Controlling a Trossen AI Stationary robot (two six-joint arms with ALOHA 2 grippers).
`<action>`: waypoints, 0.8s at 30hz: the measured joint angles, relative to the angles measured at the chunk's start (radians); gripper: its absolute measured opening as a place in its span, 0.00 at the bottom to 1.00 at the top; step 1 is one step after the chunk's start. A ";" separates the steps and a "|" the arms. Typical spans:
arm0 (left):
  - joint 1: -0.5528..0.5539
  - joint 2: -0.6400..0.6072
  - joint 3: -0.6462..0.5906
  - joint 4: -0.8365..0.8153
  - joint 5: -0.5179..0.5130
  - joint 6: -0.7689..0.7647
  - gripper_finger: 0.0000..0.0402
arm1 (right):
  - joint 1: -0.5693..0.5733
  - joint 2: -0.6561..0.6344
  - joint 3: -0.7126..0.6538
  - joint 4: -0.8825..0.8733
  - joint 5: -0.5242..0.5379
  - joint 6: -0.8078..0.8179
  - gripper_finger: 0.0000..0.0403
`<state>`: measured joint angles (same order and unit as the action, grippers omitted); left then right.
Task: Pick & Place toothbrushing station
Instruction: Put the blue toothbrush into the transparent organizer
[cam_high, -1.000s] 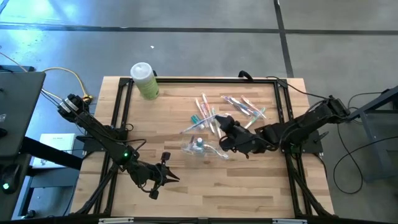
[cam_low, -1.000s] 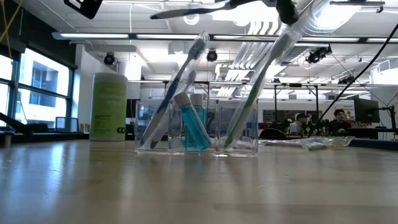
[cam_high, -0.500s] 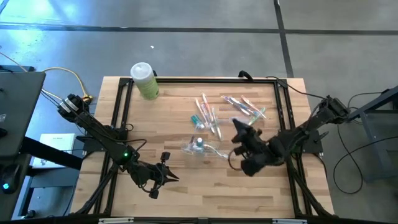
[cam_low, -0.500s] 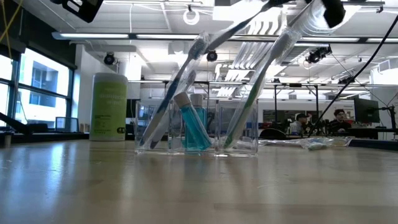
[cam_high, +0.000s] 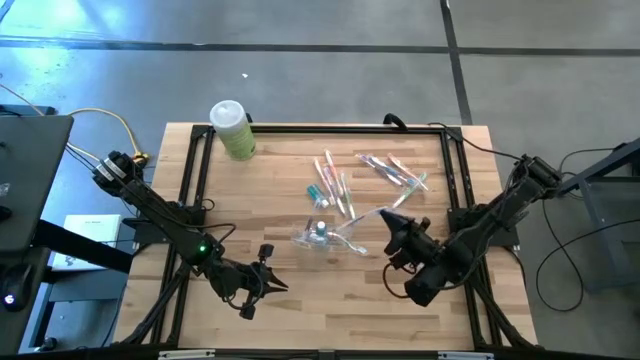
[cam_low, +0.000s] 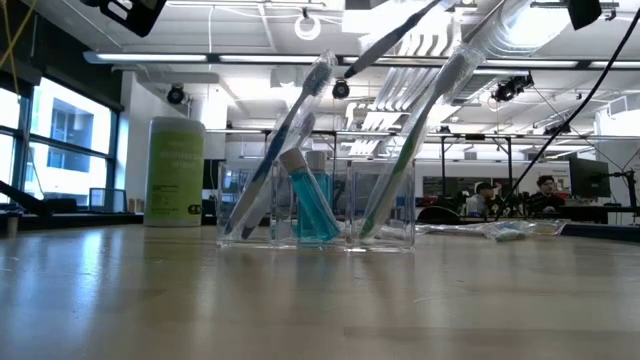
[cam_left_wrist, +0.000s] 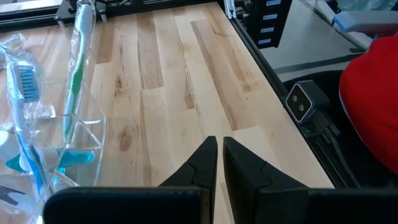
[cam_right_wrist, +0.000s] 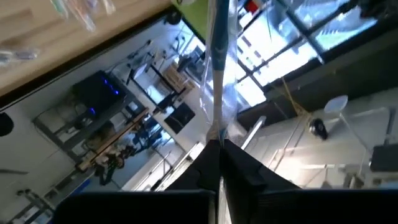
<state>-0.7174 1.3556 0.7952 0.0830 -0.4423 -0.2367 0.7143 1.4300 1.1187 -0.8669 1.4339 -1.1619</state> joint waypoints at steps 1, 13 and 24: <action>0.000 0.000 0.000 0.000 0.000 0.000 0.05 | 0.000 0.000 0.000 -0.029 0.000 0.030 0.01; 0.004 0.000 0.000 -0.001 0.000 0.001 0.05 | -0.010 0.000 0.000 -0.261 -0.090 0.087 0.01; 0.017 0.000 0.000 -0.001 0.000 0.004 0.05 | -0.080 0.000 0.000 -0.063 -0.228 -0.236 0.07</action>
<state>-0.7006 1.3560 0.7952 0.0822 -0.4423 -0.2324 0.6348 1.4300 1.1187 -0.9300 1.2057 -1.3976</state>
